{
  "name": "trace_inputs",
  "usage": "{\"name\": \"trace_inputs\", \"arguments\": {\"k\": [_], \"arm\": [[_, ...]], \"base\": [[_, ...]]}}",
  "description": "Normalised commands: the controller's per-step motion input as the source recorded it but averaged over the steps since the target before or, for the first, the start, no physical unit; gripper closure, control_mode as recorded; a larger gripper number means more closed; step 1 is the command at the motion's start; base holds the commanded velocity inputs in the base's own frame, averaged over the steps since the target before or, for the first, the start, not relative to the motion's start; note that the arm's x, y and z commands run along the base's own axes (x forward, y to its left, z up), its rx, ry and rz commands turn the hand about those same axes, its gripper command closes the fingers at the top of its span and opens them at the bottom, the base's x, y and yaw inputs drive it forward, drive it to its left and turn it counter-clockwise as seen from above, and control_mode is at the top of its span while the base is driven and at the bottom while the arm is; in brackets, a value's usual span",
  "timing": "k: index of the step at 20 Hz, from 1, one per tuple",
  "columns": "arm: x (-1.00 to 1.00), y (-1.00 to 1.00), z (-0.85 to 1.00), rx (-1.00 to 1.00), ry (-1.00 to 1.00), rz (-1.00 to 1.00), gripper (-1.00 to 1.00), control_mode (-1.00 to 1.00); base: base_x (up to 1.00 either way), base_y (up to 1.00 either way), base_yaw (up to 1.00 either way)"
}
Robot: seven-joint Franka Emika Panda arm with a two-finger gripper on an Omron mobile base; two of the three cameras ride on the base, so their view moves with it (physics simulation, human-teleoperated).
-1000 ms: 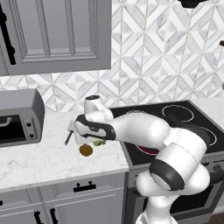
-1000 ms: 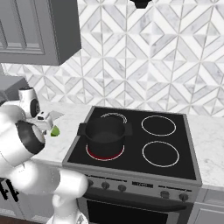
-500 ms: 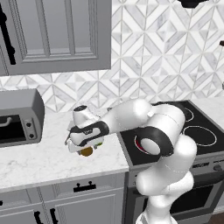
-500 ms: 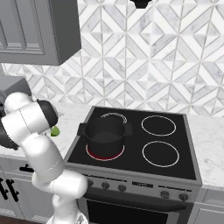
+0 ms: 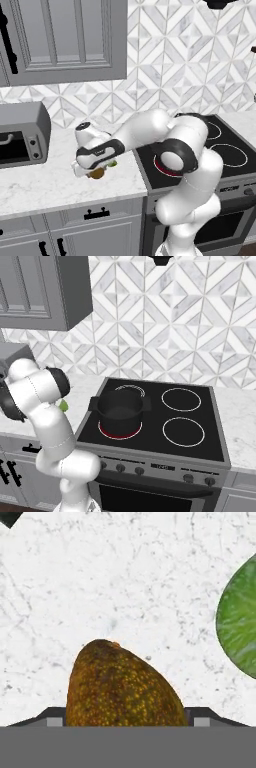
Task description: Put the lemon wedge and avocado in the pot. Retrieve the spatula and lightly stir the vegetables in the pot.
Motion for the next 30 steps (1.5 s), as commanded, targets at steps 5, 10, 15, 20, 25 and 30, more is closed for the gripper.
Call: {"name": "trace_inputs", "arguments": {"k": [5,10,15,20,25,30], "arm": [[-0.63,-0.18,0.87,-0.03,-0.19,0.00,1.00,-1.00],[-0.50,-0.35,0.79,-0.07,-0.18,0.00,1.00,-1.00],[-0.36,-0.48,0.54,-0.04,-0.12,0.00,1.00,-1.00],[-0.08,-0.89,0.57,0.00,-0.02,0.00,1.00,-1.00],[-0.10,-1.00,0.70,0.00,0.00,-0.01,1.00,-1.00],[-0.17,-1.00,0.57,0.01,0.00,-0.01,1.00,-1.00]], "base": [[0.00,0.00,0.00],[0.00,0.00,0.00],[0.00,0.00,0.00],[0.00,0.00,0.00],[0.00,0.00,0.00],[0.00,0.00,0.00]]}}
